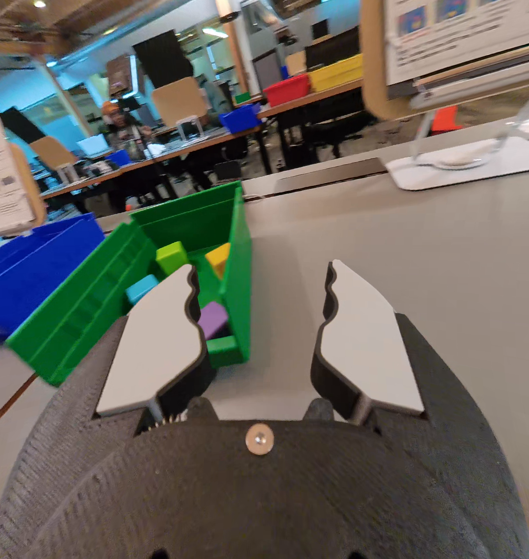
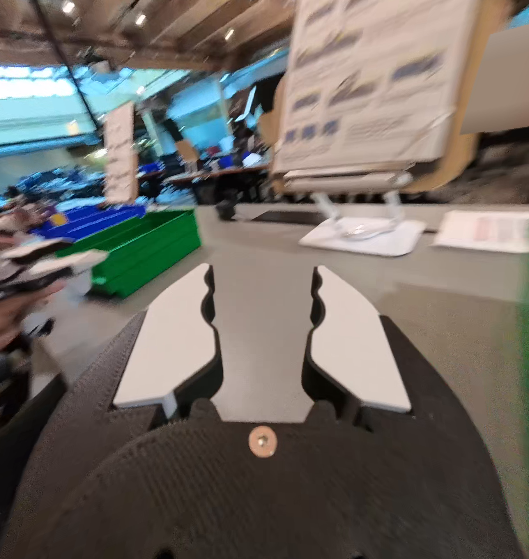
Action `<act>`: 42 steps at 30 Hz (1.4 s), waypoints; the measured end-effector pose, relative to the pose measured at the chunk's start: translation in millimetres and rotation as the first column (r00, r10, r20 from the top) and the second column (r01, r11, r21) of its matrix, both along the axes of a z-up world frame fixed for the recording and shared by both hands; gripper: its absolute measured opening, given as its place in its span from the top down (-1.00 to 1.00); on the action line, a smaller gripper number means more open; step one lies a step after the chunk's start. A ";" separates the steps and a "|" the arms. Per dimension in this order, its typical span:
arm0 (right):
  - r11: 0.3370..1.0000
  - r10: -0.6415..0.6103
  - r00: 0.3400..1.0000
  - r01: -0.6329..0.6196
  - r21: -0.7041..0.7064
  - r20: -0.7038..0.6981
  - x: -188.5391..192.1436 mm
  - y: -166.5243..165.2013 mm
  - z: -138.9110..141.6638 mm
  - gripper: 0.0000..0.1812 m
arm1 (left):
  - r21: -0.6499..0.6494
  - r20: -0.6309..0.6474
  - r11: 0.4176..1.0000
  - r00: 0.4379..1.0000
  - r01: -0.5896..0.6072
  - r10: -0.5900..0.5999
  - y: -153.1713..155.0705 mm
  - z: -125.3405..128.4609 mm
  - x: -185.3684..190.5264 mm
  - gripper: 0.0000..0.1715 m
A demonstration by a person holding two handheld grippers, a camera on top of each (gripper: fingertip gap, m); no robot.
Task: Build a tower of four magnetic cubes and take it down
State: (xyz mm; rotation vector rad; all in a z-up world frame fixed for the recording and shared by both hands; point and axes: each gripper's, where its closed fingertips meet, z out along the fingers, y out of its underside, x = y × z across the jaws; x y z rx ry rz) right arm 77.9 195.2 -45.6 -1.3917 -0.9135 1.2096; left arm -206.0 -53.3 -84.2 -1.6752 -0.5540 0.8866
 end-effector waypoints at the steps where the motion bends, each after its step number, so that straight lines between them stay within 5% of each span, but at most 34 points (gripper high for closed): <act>1: 0.997 0.072 0.997 -0.072 -0.010 0.040 -16.1 -17.4 -10.9 0.32 | -0.001 -0.007 1.000 1.000 -0.030 0.030 -7.4 0.1 -9.8 0.06; 3: 0.984 0.163 0.976 -0.171 0.042 0.143 -38.4 -42.3 -30.8 0.34 | -0.052 -0.002 0.998 0.999 -0.045 0.045 -13.1 -9.3 -28.7 0.16; 7: 0.958 0.195 0.950 -0.238 0.161 0.244 -60.3 -56.2 -47.2 0.41 | -0.370 0.038 0.929 0.999 -0.013 0.030 -10.8 -60.4 -60.6 0.40; 10: 0.949 0.242 0.941 -0.280 0.146 0.236 -69.3 -60.7 -45.5 0.42 | -0.338 0.049 0.941 0.999 0.012 0.005 -8.8 -62.7 -64.4 0.88; 15: 0.945 0.281 0.932 -0.311 0.105 0.231 -80.5 -60.5 -45.6 0.44 | -0.231 0.213 0.968 0.976 0.097 -0.047 -28.2 -64.9 -59.0 0.94; 21: 0.932 0.336 0.913 -0.358 0.059 0.232 -97.5 -69.8 -49.4 0.45 | -0.197 0.214 0.976 0.976 0.089 -0.046 -40.3 -63.4 -53.9 0.93; 26: 0.925 0.351 0.907 -0.374 0.062 0.233 -103.9 -78.4 -47.3 0.45 | -0.197 0.042 0.980 0.999 0.019 -0.011 -50.4 -38.7 -42.5 0.33; 30: 0.918 0.378 0.892 -0.397 0.029 0.250 -104.3 -86.1 -53.3 0.45 | -0.066 -0.011 0.998 1.000 -0.017 0.017 -72.4 -6.6 -37.6 0.31; 34: 0.910 0.400 0.885 -0.414 0.008 0.238 -102.3 -92.9 -51.4 0.47 | -0.065 -0.013 0.995 0.997 -0.070 0.069 -98.4 13.0 -68.1 0.26; 36: 0.908 0.405 0.881 -0.420 0.009 0.244 -101.2 -94.9 -53.1 0.48 | -0.128 0.164 0.987 0.983 0.102 -0.080 -87.3 2.3 -72.1 0.37; 39: 0.904 0.411 0.876 -0.427 0.009 0.253 -102.6 -96.3 -55.8 0.50 | -0.213 0.497 0.812 0.775 0.544 -0.389 -64.0 -27.7 -47.0 0.23; 42: 0.893 0.439 0.862 -0.448 -0.024 0.254 -106.0 -100.5 -59.0 0.51 | -0.229 0.554 0.725 0.699 0.649 -0.451 -54.3 -37.3 -64.8 0.10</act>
